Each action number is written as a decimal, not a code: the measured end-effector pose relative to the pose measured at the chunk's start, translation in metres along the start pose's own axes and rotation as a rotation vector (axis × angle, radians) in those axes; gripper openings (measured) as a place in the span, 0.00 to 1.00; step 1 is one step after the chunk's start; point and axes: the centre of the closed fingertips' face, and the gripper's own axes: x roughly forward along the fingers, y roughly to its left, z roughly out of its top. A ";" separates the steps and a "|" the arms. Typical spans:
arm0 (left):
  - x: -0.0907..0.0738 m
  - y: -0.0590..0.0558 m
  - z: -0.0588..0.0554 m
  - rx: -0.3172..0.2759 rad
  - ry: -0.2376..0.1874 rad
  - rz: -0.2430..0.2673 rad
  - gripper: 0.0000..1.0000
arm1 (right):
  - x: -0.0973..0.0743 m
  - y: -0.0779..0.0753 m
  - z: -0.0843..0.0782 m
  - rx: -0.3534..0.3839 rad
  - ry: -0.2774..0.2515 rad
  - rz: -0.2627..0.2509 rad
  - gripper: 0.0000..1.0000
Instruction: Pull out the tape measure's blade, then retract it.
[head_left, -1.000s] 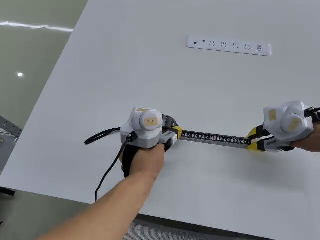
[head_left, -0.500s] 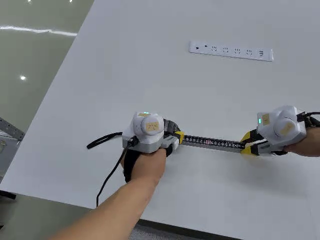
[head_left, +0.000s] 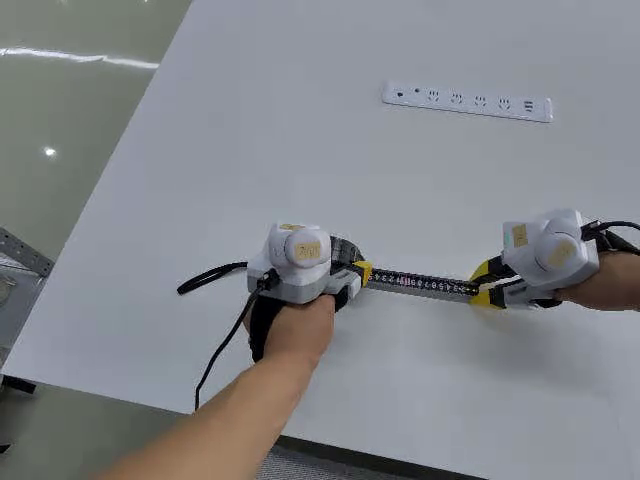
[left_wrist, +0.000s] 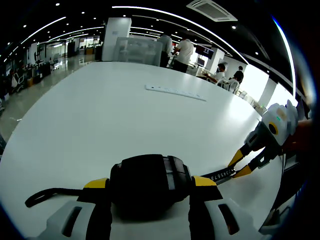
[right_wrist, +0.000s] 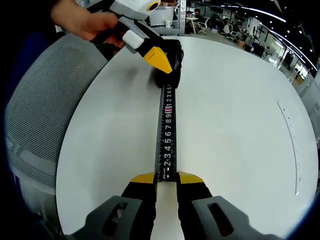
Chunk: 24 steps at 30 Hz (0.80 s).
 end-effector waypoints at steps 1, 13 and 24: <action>0.000 0.000 0.000 0.000 0.000 -0.001 0.58 | 0.001 0.000 0.002 -0.002 -0.001 0.001 0.11; 0.000 0.000 0.000 -0.005 0.002 -0.005 0.58 | 0.009 -0.002 0.011 -0.002 -0.018 0.004 0.11; 0.000 0.000 0.000 -0.008 0.003 -0.009 0.58 | 0.016 0.001 0.027 0.006 -0.044 0.002 0.11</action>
